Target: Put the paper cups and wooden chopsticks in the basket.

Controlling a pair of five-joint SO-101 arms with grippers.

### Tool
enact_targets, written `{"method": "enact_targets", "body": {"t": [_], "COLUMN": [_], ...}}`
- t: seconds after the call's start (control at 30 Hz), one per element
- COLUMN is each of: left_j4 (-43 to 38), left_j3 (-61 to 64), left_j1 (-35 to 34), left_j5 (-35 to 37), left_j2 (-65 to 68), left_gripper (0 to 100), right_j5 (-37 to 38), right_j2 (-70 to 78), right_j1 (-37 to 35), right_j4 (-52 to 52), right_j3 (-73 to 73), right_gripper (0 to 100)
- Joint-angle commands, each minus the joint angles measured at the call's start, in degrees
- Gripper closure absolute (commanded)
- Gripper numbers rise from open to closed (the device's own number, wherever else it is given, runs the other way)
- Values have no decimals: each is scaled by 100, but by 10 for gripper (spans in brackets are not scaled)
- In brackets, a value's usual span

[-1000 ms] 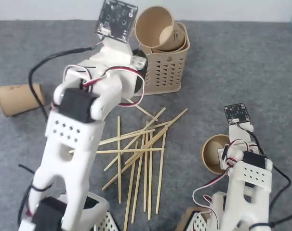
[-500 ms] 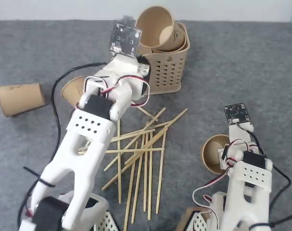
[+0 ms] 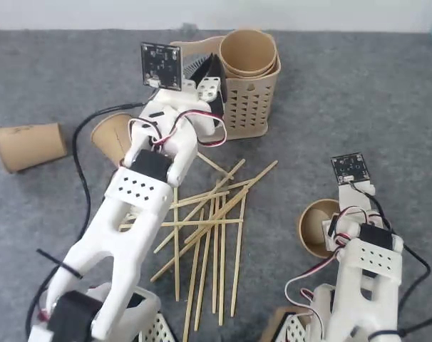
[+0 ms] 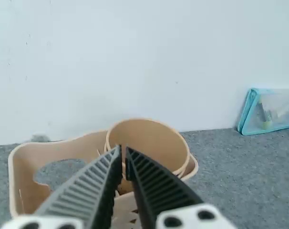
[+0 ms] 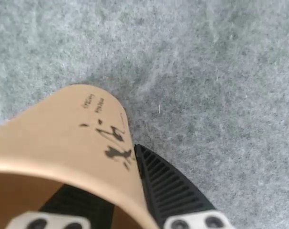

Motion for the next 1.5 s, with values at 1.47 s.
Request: {"method": "enact_targets", "body": {"t": [1.47], "left_j4": [976], "left_j3": [6264], "left_j1": [-4378], "left_j5": [-1644], "left_j2": [-5433], "left_gripper": [987], "right_j5": [176], "right_j2": [-22], "right_j1": [382], "right_j4": [-40], "right_j3": [79], "right_gripper": [991]}}
